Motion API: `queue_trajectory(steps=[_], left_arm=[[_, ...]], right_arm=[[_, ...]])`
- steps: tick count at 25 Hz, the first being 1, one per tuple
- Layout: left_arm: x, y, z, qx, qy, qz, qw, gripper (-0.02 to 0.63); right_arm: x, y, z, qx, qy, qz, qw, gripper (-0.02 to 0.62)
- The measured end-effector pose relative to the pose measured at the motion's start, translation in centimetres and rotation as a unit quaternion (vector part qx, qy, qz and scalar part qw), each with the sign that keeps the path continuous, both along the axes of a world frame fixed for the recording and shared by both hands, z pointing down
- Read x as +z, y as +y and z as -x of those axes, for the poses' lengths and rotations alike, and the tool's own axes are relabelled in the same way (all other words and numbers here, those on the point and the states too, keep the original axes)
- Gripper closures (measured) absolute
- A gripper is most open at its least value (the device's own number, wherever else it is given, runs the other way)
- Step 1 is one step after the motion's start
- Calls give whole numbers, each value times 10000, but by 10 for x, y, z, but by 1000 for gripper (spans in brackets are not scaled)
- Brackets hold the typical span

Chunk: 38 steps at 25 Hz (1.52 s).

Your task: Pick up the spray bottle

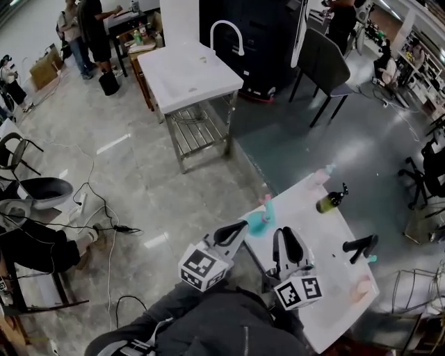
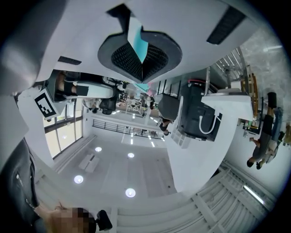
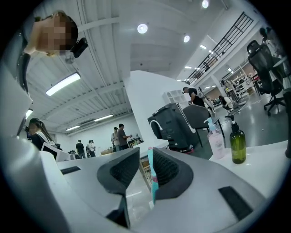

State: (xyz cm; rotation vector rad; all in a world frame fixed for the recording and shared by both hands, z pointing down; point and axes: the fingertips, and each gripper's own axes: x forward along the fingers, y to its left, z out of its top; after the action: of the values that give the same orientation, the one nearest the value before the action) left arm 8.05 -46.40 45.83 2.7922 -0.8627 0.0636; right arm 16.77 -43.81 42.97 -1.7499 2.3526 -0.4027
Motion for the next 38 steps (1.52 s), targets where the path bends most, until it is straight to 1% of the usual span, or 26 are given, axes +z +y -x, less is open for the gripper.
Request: queue_trajectory(steps=[2, 3, 6, 9, 12, 16, 22, 27, 29, 32, 33, 34, 35, 38], left_arm=[[-3, -10, -1, 62, 20, -53, 10000, 600], [-3, -14, -2, 88, 31, -75, 9999, 600], [-1, -23, -4, 138, 59, -85, 9999, 600], [4, -25, -6, 112, 142, -57, 9998, 600], [10, -27, -5, 55, 140, -30, 9999, 600], [16, -35, 2, -43, 44, 63, 10000, 600], [25, -51, 27, -449, -106, 190, 9988, 600], [25, -59, 41, -707, -119, 220, 9972, 600], [25, -60, 44, -752, -124, 209, 9969, 600], [24, -63, 47, -822, -103, 196, 9964, 600], [24, -63, 46, -824, -100, 197, 9964, 600], [24, -64, 45, -811, -101, 199, 9965, 600], [24, -63, 44, -788, -106, 202, 9966, 600], [25, -62, 40, -732, -134, 204, 9970, 600]], right_arm=[[-2, -7, 3, -22, 22, -81, 10000, 460], [-2, -10, 4, -29, 40, -94, 9999, 445], [1, -17, 9, -11, 159, -91, 9998, 428], [6, -24, 12, -1, 422, -120, 9990, 422], [10, -32, 17, -53, 664, -144, 9977, 420], [21, -45, 21, -120, 678, -9, 9976, 420], [29, -74, 27, -134, 1060, 31, 9943, 420], [36, -88, 27, -130, 1317, 85, 9912, 420], [40, -89, 28, -119, 1359, 121, 9906, 420], [45, -89, 28, -141, 1293, 245, 9912, 421], [46, -89, 29, -149, 1293, 275, 9911, 445], [47, -90, 29, -151, 1304, 294, 9909, 502], [48, -90, 29, -152, 1316, 302, 9907, 519], [48, -92, 28, -178, 1337, 298, 9904, 522]])
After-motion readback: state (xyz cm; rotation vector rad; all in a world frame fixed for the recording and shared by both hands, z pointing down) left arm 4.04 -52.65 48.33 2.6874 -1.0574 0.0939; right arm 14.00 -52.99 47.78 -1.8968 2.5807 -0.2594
